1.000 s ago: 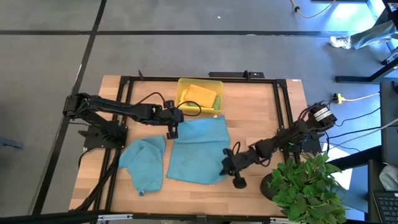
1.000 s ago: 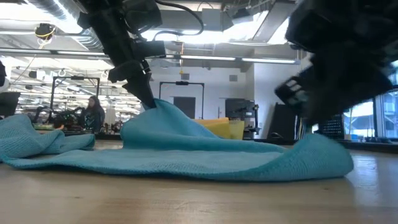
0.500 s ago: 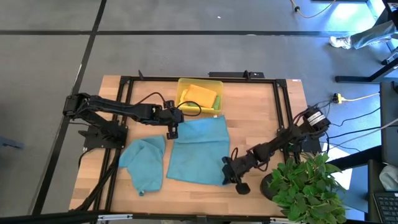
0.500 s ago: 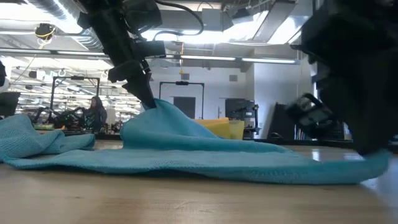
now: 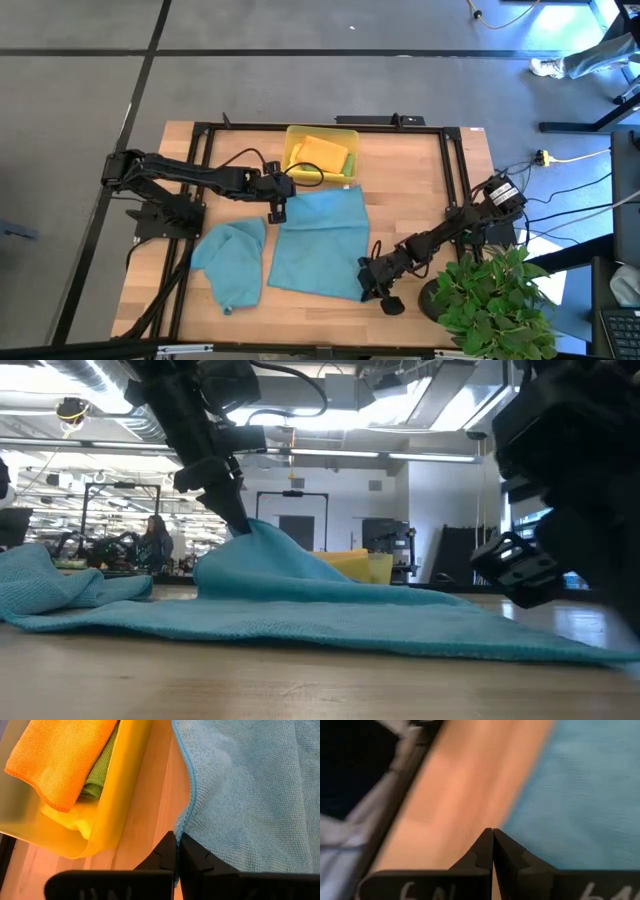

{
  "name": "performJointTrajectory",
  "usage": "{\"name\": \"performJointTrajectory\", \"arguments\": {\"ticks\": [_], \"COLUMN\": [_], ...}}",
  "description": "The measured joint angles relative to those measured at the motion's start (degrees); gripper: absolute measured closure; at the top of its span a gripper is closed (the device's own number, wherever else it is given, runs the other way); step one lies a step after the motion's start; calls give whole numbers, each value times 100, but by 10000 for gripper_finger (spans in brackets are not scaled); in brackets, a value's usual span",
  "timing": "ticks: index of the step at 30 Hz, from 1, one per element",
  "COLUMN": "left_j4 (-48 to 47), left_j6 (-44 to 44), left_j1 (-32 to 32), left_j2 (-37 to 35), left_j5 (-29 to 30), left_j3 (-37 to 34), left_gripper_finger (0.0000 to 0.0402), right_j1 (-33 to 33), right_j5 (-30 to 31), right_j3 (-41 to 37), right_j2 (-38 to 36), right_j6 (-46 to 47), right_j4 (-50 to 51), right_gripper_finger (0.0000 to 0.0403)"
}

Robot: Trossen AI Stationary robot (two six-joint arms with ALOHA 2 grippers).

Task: Fold microfiber towels
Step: Fold the right blue towel

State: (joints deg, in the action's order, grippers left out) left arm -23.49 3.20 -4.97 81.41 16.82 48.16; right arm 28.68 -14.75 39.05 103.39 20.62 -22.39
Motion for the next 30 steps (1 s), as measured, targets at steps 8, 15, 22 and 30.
{"name": "performJointTrajectory", "arguments": {"ticks": [8, 15, 22, 30], "left_j4": [-2, 0, 4, 13], "left_j6": [0, 2, 2, 2], "left_j1": [0, 0, 0, 0], "left_j2": [0, -2, -2, -2], "left_j5": [-2, -133, -133, -133], "left_j3": [1, 2, 2, 2], "left_gripper_finger": [401, 402, 401, 402], "right_j1": [-300, -1442, -3271, -4836], "right_j5": [75, 2046, 2050, 1310], "right_j3": [327, -269, -1080, -1252], "right_j2": [-951, -2366, -2846, -2155], "right_j6": [-734, -943, -1201, -1619], "right_j4": [1017, 1807, 1384, 519], "right_gripper_finger": [390, 379, 281, 158]}}
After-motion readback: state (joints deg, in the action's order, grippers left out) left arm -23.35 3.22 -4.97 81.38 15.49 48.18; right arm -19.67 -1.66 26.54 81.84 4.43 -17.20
